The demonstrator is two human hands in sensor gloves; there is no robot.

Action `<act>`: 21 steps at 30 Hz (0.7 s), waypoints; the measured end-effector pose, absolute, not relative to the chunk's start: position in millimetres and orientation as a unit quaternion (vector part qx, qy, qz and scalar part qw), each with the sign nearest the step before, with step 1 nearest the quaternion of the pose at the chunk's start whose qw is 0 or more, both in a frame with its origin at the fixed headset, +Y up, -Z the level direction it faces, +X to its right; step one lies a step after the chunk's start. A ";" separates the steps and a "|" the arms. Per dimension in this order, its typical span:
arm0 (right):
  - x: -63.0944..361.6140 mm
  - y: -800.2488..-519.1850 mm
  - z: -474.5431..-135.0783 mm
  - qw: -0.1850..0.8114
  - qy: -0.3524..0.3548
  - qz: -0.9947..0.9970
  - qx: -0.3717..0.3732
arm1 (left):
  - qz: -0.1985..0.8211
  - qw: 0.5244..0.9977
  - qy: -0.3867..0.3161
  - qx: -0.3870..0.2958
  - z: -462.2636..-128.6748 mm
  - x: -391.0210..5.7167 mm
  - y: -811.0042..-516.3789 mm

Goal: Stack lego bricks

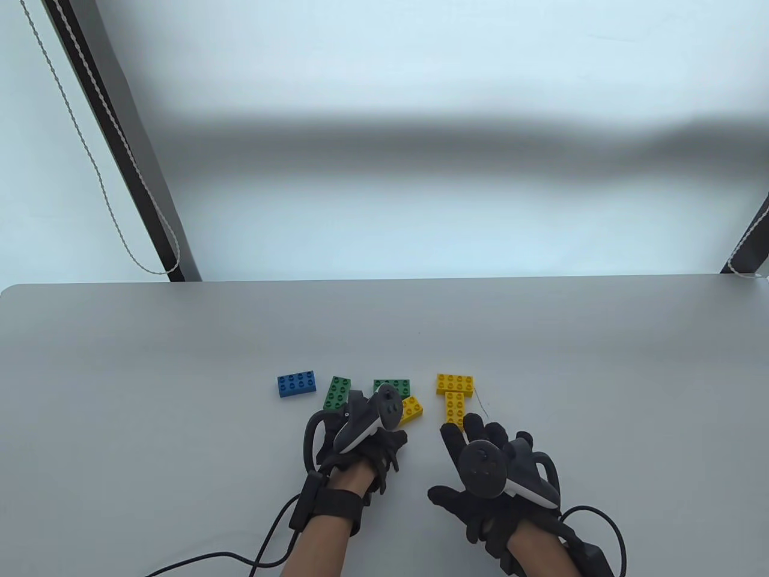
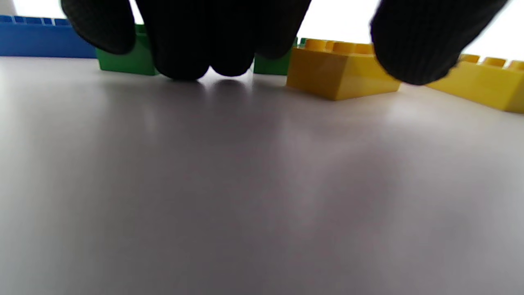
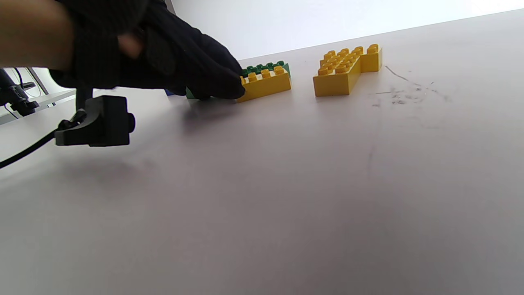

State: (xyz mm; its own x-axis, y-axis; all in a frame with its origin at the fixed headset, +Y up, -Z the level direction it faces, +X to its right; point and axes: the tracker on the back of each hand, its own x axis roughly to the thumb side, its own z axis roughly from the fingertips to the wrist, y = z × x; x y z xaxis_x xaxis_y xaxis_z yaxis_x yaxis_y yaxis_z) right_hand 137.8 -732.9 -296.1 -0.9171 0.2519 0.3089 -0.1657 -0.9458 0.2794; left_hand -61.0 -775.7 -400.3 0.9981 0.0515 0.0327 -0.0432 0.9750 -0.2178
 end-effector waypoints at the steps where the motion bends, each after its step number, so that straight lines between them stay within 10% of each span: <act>1: 138.3 -732.9 -296.3 0.108 0.124 0.971 0.173 | 0.023 0.994 -0.016 -0.109 -402.3 -60.4 -775.8; 21: 139.4 -732.7 -296.0 0.115 0.132 0.970 0.171 | 0.009 0.996 -0.042 -0.080 -382.9 -68.6 -758.6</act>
